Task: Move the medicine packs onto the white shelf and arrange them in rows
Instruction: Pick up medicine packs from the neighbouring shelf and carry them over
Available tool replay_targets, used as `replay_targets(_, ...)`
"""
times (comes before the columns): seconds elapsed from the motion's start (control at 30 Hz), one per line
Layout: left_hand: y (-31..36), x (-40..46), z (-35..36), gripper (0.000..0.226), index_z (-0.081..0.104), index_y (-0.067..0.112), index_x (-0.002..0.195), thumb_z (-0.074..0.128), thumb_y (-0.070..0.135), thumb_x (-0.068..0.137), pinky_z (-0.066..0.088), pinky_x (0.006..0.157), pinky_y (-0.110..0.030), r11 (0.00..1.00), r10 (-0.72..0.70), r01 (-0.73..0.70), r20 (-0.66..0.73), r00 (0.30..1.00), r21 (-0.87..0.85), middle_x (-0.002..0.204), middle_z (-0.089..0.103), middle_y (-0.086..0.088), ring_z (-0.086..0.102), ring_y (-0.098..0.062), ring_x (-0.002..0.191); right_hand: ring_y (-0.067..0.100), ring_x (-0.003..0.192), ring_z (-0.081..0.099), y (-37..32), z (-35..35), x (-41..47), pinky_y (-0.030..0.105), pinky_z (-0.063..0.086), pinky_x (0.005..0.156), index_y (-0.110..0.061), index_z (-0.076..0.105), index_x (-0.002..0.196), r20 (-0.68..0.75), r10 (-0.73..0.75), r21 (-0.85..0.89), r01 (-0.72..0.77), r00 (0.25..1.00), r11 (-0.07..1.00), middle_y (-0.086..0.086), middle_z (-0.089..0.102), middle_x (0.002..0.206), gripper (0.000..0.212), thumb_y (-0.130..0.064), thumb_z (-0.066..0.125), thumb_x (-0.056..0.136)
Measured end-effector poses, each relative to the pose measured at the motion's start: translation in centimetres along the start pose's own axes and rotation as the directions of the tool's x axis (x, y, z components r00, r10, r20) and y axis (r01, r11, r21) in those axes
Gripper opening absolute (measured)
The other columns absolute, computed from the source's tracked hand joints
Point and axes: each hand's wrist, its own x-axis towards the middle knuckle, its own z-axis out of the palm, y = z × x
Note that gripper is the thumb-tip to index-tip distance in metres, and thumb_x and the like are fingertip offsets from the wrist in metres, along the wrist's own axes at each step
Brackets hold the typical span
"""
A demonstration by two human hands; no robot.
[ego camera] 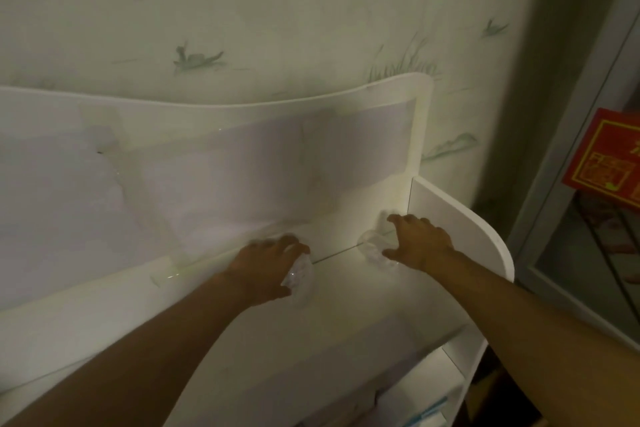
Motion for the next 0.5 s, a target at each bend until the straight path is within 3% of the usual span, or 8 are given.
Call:
replay_targets(0.13, -0.3, -1.1, -0.6, 0.083, 0.017, 0.032, 0.148, 0.064, 0.046, 0.081, 0.032, 0.109, -0.038, 1.000, 0.010, -0.010, 0.017, 1.000, 0.018, 0.157, 0.016, 0.002, 0.036, -0.025, 0.136, 0.028, 0.124, 0.050, -1.0, -0.8, -0.7, 0.041, 0.045, 0.098, -0.025, 0.033, 0.145, 0.033, -0.033, 0.010, 0.033, 0.999, 0.999, 0.005, 0.052, 0.138, 0.072, -0.051, 0.062, 0.085)
replay_targets(0.27, -1.2, -2.8, -1.0, 0.075, 0.013, 0.033, 0.148, 0.053, 0.050, 0.087, 0.033, 0.110, -0.040, 0.999, 0.003, -0.006, 0.051, 0.999, 0.054, 0.159, 0.010, 0.003, 0.036, -0.024, 0.137, 0.028, 0.127, 0.048, -1.5, -0.6, -1.6, 0.041, 0.043, 0.100, -0.026, 0.035, 0.145, 0.083, -0.017, -0.009, 0.018, 0.996, 1.000, 0.004, 0.049, 0.141, 0.070, -0.052, 0.061, 0.086)
replay_targets(0.5, -2.5, -6.7, -3.4, 0.068, 0.014, 0.035, 0.148, 0.049, 0.048, 0.091, 0.029, 0.113, -0.038, 0.993, -0.071, 0.065, 0.058, 0.996, 0.095, 0.159, 0.013, 0.005, 0.030, -0.021, 0.141, 0.025, 0.130, 0.046, -3.8, -2.2, -2.2, 0.040, 0.042, 0.103, -0.027, 0.031, 0.147, 0.108, -0.053, 0.022, 0.051, 0.993, 0.998, 0.003, 0.044, 0.145, 0.069, -0.051, 0.058, 0.088)
